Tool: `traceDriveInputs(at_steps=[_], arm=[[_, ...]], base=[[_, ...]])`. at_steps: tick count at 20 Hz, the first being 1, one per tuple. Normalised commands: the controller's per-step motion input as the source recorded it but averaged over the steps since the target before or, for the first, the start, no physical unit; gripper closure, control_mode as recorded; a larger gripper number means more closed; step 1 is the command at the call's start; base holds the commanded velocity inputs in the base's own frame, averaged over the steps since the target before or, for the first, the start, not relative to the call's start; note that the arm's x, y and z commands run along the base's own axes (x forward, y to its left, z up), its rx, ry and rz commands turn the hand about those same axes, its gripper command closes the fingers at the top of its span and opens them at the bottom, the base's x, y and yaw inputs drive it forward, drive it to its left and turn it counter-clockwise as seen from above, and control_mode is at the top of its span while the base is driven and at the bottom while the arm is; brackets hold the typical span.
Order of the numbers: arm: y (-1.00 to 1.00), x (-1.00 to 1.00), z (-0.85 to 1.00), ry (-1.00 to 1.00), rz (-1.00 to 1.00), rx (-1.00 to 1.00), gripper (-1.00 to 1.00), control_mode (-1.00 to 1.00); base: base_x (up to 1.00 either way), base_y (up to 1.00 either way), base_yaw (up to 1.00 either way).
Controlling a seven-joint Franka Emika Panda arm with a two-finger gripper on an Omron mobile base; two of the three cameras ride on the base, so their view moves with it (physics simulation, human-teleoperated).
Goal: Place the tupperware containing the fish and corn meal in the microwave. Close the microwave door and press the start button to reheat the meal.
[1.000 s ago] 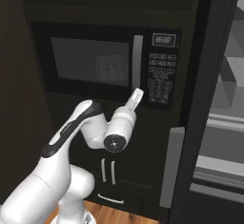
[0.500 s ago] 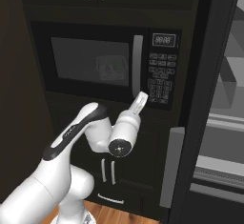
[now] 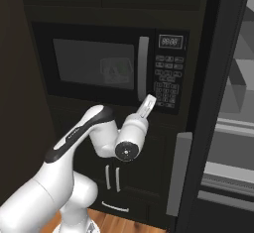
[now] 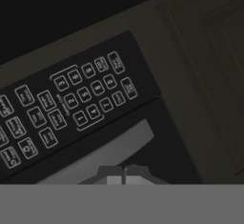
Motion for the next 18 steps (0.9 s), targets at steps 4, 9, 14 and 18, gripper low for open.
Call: traceDriveInputs(at_steps=[4,9,14,18], arm=[[-0.15,0.01,-0.09,0.02,0.00,0.00,1.00,-1.00],[-0.08,0.08,-0.03,0.01,0.00,0.00,1.00,-1.00],[-0.07,0.10,0.00,0.02,0.00,0.00,1.00,-1.00],[-0.04,0.12,0.00,0.03,0.00,0.00,1.00,-1.00]], base=[[0.00,0.00,0.00],[0.00,0.00,0.00],[0.00,0.00,0.00],[0.00,0.00,0.00]])
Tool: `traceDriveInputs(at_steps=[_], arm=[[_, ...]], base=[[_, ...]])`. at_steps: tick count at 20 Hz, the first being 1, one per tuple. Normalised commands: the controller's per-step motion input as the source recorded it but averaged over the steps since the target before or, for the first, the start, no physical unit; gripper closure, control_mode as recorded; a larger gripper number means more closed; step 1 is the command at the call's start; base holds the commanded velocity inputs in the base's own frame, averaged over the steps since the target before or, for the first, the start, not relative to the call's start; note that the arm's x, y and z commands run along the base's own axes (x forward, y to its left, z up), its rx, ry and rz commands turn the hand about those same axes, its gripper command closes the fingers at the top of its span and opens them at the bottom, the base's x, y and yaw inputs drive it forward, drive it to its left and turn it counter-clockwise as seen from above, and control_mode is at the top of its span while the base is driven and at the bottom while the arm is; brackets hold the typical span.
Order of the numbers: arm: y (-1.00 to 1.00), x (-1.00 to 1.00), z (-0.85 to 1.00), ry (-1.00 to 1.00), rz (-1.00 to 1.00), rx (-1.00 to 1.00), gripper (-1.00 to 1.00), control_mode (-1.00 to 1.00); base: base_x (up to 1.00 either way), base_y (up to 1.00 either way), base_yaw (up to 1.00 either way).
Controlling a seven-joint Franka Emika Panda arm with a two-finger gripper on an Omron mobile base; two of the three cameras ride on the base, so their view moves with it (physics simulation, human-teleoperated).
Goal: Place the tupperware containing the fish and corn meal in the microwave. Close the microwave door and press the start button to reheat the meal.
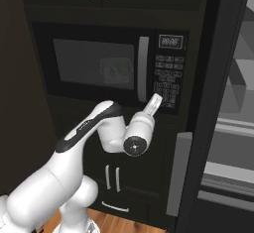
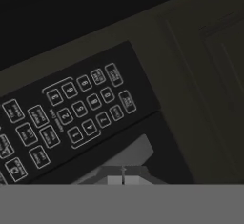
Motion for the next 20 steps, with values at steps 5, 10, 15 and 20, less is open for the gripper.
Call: traceDriveInputs(at_steps=[5,10,15,20], arm=[[0.00,0.13,0.00,0.02,0.00,0.00,1.00,-1.00],[-0.09,0.12,0.00,0.01,0.00,0.00,1.00,-1.00],[-0.13,0.08,0.00,0.00,0.00,0.00,1.00,-1.00],[-0.11,0.11,0.00,0.00,0.00,0.00,1.00,-1.00]], base=[[0.00,0.00,0.00],[0.00,0.00,0.00],[0.00,0.00,0.00],[0.00,0.00,0.00]])
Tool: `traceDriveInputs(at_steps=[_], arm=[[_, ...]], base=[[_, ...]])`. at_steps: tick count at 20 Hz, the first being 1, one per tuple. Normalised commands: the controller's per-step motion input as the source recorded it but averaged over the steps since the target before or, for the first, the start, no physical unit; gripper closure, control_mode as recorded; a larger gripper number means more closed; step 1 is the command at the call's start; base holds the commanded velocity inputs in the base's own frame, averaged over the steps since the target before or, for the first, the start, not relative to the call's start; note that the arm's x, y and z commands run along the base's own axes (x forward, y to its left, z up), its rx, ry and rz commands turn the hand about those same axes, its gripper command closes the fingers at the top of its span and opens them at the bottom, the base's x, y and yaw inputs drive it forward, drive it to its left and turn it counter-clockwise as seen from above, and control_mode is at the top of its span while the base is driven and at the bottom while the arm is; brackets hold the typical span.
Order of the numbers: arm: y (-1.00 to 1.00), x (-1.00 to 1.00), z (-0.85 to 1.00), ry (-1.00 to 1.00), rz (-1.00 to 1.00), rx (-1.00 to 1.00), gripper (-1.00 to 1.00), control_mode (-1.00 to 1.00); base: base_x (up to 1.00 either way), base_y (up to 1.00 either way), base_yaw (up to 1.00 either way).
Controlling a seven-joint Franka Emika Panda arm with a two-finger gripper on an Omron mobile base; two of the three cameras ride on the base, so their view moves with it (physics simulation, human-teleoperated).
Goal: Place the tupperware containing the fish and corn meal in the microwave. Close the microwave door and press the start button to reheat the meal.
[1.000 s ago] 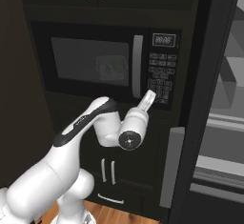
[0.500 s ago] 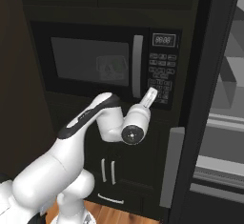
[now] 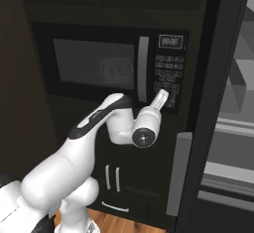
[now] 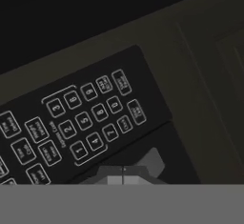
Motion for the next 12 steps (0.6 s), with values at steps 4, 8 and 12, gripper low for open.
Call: traceDriveInputs(at_steps=[4,8,12], arm=[[-0.11,0.13,0.00,0.00,0.00,0.00,1.00,-1.00],[-0.16,0.07,-0.02,0.01,0.00,0.00,1.00,-1.00],[-0.14,0.04,-0.10,0.02,0.00,0.00,1.00,-1.00]], base=[[0.00,0.00,0.00],[0.00,0.00,0.00],[0.00,0.00,0.00]])
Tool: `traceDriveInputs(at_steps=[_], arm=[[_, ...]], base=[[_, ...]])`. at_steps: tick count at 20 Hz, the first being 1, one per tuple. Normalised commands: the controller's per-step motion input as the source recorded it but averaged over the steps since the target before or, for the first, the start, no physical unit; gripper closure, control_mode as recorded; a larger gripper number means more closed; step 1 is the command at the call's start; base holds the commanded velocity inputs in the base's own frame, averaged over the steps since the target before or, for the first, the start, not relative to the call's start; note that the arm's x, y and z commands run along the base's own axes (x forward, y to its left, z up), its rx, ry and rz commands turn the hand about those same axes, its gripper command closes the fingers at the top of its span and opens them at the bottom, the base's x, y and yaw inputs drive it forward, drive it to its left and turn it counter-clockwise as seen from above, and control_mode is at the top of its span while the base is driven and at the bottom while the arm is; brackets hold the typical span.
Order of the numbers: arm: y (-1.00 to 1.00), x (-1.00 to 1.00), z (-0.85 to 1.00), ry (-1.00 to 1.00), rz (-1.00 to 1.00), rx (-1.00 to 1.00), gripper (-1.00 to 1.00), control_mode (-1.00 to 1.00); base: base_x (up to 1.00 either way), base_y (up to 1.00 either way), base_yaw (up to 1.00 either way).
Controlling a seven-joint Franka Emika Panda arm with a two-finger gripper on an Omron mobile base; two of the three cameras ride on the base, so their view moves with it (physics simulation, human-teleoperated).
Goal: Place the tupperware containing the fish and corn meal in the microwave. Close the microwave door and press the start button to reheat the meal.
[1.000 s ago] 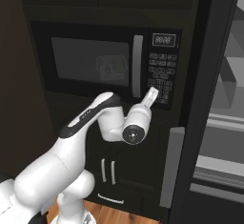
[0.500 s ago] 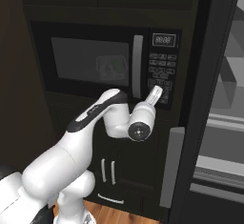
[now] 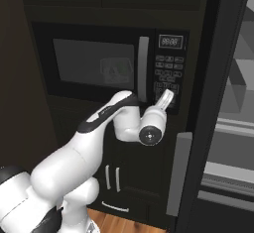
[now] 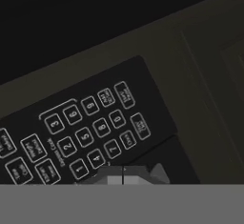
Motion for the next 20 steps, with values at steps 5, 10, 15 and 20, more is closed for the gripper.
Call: traceDriveInputs(at_steps=[5,10,15,20], arm=[[-0.09,0.09,-0.14,0.02,0.00,0.00,1.00,-1.00],[-0.09,0.14,-0.09,0.01,0.00,0.00,1.00,-1.00],[-0.07,0.19,-0.11,0.01,0.00,0.00,1.00,-1.00],[0.00,0.21,-0.20,0.00,0.00,0.00,1.00,-1.00]], base=[[0.00,0.00,0.00],[0.00,0.00,0.00],[0.00,0.00,0.00],[0.00,0.00,0.00]])
